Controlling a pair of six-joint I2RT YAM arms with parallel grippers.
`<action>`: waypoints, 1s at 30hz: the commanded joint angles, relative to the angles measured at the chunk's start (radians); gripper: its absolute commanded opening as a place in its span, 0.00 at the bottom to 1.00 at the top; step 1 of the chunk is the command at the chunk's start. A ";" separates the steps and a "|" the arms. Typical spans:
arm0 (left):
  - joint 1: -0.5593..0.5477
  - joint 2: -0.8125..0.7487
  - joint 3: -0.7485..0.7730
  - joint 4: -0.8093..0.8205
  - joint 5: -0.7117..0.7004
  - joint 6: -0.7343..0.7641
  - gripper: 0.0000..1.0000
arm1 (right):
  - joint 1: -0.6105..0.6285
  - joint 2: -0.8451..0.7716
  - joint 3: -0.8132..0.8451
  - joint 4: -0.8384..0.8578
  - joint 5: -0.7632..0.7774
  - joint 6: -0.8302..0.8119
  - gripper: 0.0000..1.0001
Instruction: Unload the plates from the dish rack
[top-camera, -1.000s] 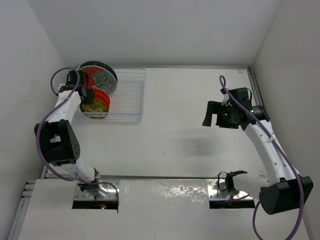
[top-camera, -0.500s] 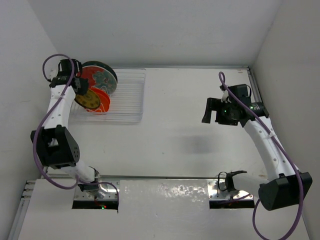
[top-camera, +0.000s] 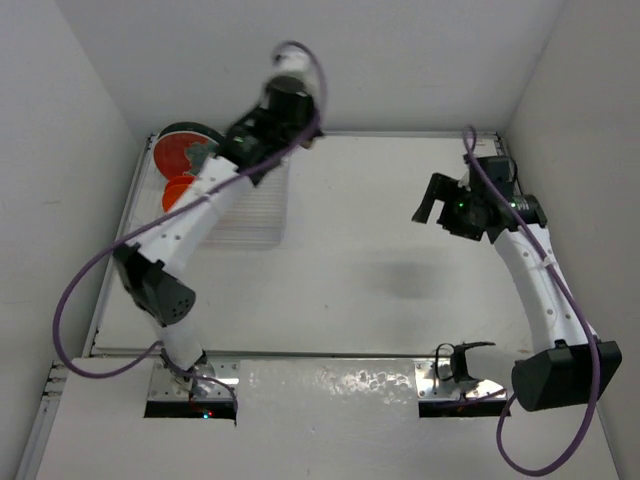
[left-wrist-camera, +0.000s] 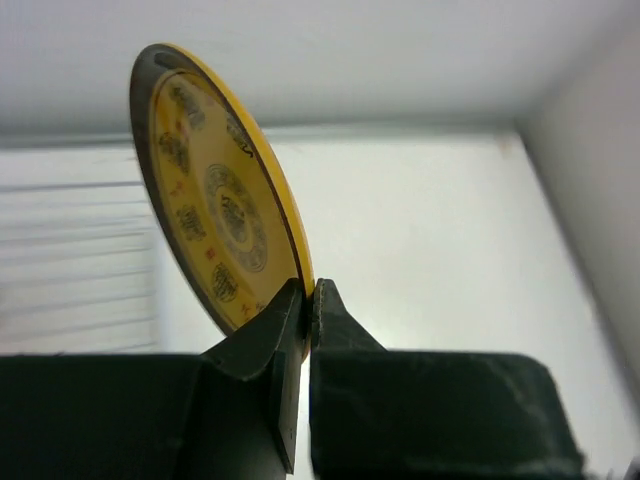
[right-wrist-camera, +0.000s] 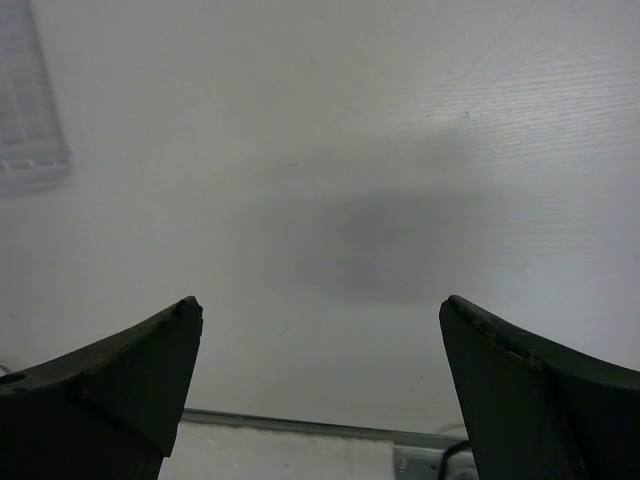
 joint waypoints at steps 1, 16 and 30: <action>-0.270 0.097 0.061 0.037 -0.092 0.440 0.00 | -0.116 0.004 0.075 0.120 -0.128 0.167 0.99; -0.630 -0.078 -0.577 0.456 -0.228 1.020 0.00 | -0.147 0.259 0.274 0.045 -0.444 0.277 0.99; -0.632 -0.049 -0.534 0.418 -0.101 0.957 0.47 | -0.004 0.346 0.158 0.212 -0.380 0.251 0.00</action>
